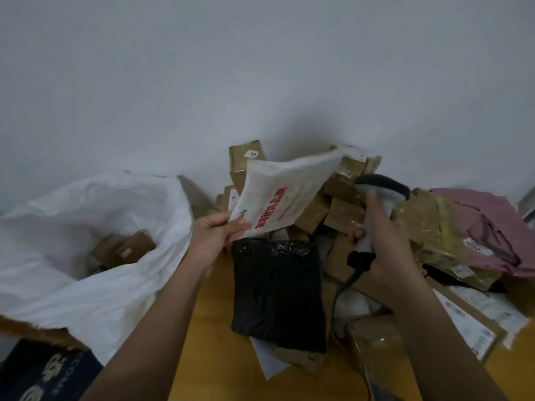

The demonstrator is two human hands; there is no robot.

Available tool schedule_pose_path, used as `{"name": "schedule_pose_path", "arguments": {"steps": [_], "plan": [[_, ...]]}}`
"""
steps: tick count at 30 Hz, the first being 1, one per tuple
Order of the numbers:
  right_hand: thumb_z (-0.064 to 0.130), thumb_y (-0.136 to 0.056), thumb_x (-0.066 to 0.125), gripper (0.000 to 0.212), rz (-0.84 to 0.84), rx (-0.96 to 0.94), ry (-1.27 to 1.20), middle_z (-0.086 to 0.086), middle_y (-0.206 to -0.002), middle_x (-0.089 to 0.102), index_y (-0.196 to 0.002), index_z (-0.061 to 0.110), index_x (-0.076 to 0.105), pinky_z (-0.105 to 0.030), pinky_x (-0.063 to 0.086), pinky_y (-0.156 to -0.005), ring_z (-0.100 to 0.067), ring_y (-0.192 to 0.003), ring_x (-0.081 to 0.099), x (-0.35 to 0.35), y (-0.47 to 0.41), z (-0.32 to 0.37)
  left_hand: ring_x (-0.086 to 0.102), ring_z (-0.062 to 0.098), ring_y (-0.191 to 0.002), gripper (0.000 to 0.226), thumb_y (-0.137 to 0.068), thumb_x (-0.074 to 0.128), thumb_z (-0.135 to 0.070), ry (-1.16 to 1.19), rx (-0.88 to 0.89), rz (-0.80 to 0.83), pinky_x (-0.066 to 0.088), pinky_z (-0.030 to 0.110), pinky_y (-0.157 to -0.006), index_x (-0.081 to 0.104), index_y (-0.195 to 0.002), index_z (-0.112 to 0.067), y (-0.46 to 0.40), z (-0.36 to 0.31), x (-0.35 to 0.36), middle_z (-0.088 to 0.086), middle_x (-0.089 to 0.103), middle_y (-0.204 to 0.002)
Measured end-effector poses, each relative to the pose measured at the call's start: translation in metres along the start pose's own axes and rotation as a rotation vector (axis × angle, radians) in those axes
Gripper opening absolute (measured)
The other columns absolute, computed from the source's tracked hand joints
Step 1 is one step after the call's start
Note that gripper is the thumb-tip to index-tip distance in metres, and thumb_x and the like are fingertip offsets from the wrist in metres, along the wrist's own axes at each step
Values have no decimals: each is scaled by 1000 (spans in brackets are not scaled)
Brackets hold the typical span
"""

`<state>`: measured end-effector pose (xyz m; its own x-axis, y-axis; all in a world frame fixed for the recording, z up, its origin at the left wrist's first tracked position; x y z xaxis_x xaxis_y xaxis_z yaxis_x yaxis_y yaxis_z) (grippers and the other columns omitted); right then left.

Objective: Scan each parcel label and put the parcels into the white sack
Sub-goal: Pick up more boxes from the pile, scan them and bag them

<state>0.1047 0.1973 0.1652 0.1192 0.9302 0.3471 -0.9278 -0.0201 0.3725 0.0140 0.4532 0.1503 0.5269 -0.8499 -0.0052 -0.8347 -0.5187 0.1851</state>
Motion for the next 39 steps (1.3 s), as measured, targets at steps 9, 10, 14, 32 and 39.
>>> {"name": "schedule_pose_path", "arguments": {"steps": [9, 10, 14, 32, 39], "plan": [[19, -88, 72, 23, 52, 59, 100, -7, -76, 56, -104, 10, 59, -24, 46, -47, -13, -51, 49, 18, 8, -13, 63, 29, -104, 40, -79, 46, 3, 28, 169, -134, 50, 36, -87, 76, -58, -15, 0, -7, -32, 8, 75, -90], [10, -87, 71, 29, 43, 48, 150, -9, -75, 55, -112, 2, 58, -22, 46, -44, -12, -50, 49, 17, 6, -17, 63, 27, -102, 39, -79, 47, 3, 38, 180, -157, 48, 38, -88, 75, -59, -15, -1, -6, -34, 8, 75, -90], [-2, -83, 71, 42, 32, 10, 250, -10, -82, 57, -120, 7, 52, -24, 49, -48, -14, -56, 52, 15, 4, -27, 57, 22, -97, 35, -85, 56, 5, -39, 222, -301, 50, 41, -78, 65, -109, -19, 0, -6, -31, -1, 61, -108], [0, -83, 70, 57, 56, -238, 399, -7, -109, 61, -132, 14, 46, -23, 47, -56, -24, -90, 61, 8, 6, -20, 62, 22, -97, 77, -80, 75, 0, 51, -75, -373, 55, 41, -85, 31, -143, -11, -2, 4, -35, 8, 60, -115], [-8, -82, 65, 47, 17, -328, 403, 1, -92, 58, -121, 12, 47, -24, 45, -56, -20, -86, 60, 3, 6, -10, 44, 30, -127, 99, -72, 86, -16, -220, 27, -508, 45, 42, -104, 24, -149, -18, -7, 9, -41, 14, 30, -147]]}}
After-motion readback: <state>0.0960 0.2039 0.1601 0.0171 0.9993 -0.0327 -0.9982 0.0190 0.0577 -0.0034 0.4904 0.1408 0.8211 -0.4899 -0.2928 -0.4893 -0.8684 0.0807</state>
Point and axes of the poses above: each hand's wrist, its own y-axis away from the middle knuckle, its own x-axis out of the palm, z = x × y, the point moved 2 cm from there along -y, towards the middle knuckle
